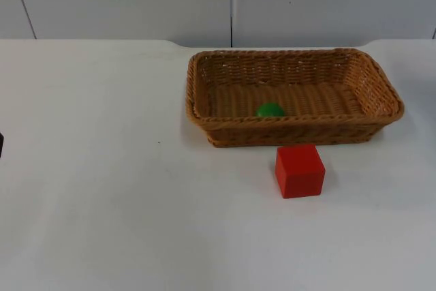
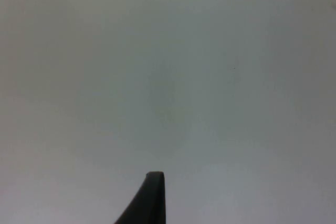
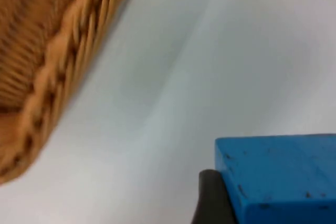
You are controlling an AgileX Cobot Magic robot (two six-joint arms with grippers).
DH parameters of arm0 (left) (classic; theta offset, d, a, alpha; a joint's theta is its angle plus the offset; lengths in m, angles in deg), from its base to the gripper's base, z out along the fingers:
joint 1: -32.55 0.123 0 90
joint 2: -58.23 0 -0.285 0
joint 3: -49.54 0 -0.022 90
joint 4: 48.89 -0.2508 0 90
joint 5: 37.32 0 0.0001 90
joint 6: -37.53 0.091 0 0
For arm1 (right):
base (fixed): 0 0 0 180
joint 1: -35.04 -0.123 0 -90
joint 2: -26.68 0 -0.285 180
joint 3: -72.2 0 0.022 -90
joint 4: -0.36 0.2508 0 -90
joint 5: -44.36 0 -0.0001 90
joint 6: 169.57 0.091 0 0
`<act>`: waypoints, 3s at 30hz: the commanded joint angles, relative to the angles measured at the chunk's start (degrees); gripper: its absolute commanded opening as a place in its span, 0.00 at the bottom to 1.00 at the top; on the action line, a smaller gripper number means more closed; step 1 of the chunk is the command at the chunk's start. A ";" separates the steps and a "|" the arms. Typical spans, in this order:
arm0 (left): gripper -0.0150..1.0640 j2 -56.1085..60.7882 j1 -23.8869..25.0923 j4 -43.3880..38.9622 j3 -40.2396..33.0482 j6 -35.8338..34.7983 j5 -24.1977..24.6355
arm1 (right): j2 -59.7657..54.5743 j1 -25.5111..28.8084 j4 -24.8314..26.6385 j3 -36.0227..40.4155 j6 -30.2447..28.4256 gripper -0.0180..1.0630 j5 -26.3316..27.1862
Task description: Place all geometric objects except the red cube into the basket.
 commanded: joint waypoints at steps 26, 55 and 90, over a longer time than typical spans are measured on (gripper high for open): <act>0.91 0.34 0.22 0.20 -0.22 -0.26 0.79 | 8.85 -13.75 -0.25 -0.32 20.65 0.01 -7.01; 0.91 0.34 0.22 0.71 -0.22 -0.26 -0.35 | -12.35 -23.69 -6.65 -3.81 31.50 0.09 18.25; 0.91 0.34 0.22 0.95 -0.22 -0.26 -0.50 | 16.40 -23.59 -6.16 2.59 30.21 0.81 8.00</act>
